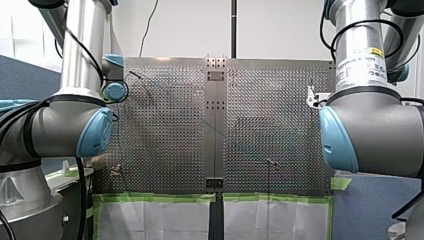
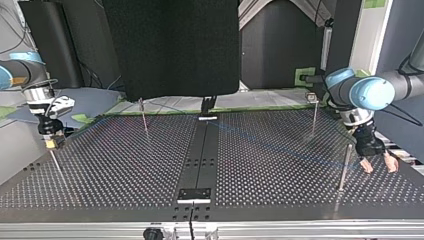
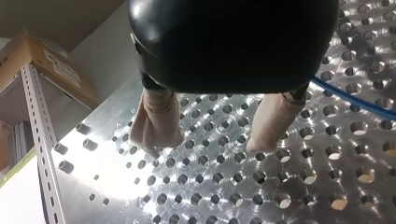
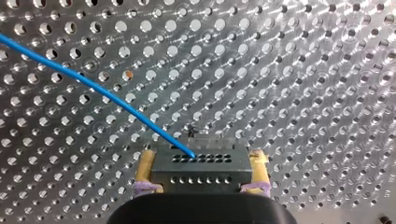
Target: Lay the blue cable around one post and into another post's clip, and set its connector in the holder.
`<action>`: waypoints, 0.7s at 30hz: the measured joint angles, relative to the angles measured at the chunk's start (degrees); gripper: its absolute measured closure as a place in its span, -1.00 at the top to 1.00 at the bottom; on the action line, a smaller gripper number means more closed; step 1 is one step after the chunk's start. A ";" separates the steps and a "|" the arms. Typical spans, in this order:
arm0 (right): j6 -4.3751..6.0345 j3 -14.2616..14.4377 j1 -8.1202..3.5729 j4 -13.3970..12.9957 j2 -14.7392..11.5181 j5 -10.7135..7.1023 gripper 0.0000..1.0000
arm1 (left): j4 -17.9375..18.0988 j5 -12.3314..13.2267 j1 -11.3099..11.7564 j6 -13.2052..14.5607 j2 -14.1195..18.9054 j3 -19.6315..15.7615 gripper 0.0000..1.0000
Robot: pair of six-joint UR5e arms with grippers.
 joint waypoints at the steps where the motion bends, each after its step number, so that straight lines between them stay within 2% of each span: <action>1: 0.12 0.00 0.04 -0.06 0.00 0.03 -1.00 | 0.00 0.00 0.00 0.03 0.00 -0.01 1.00; 21: 1.65 -0.05 0.11 -0.20 0.01 2.27 -1.00 | 0.00 0.09 0.00 0.26 0.02 -0.04 1.00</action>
